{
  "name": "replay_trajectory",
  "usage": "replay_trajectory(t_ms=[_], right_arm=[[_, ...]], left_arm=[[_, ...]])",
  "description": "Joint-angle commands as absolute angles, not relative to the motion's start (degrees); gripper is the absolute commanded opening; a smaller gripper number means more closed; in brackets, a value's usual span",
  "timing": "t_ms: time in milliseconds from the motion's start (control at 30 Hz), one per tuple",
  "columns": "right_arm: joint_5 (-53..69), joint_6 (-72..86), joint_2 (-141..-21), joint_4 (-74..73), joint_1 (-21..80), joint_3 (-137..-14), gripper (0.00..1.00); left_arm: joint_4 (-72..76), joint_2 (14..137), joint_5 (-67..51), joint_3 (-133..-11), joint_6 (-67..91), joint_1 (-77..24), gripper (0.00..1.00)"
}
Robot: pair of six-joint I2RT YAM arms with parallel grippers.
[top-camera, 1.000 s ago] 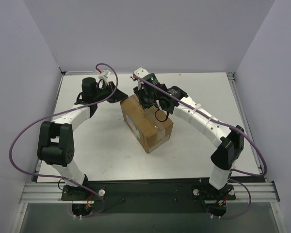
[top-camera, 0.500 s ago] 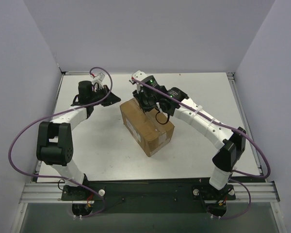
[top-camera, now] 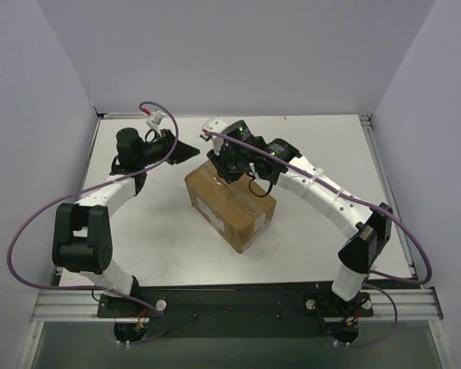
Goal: Unpack the express box
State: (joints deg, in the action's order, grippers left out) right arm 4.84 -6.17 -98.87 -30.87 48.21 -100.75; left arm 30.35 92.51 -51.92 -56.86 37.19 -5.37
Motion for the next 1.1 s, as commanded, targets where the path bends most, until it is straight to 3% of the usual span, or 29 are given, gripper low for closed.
replay_trajectory(t_ms=[0, 233, 333, 367, 500, 1067], right_arm=[[10.7, -7.6, -97.6, -33.0, 48.7, -102.1, 0.00], [15.2, -9.7, -99.1, -32.8, 48.5, -103.2, 0.00], [16.0, -9.8, -99.2, -32.8, 48.2, -103.4, 0.00], [16.4, -9.8, -99.1, -32.7, 48.0, -103.2, 0.00], [16.0, -9.8, -98.5, -32.6, 47.5, -102.3, 0.00], [7.5, -5.4, -94.5, -32.7, 48.0, -96.8, 0.00]], left_arm=[[25.9, 88.8, -51.3, -56.4, 30.8, -7.8, 0.35], [19.3, 85.4, -48.8, -56.0, 26.7, -7.7, 0.35], [21.4, 83.9, -50.4, -55.6, 27.7, -7.9, 0.21], [22.9, 83.6, -51.4, -54.9, 28.6, -7.9, 0.11], [31.9, 84.5, -54.6, -52.3, 36.4, -9.0, 0.00], [20.2, 89.0, -40.7, -49.8, 30.9, -14.0, 0.00]])
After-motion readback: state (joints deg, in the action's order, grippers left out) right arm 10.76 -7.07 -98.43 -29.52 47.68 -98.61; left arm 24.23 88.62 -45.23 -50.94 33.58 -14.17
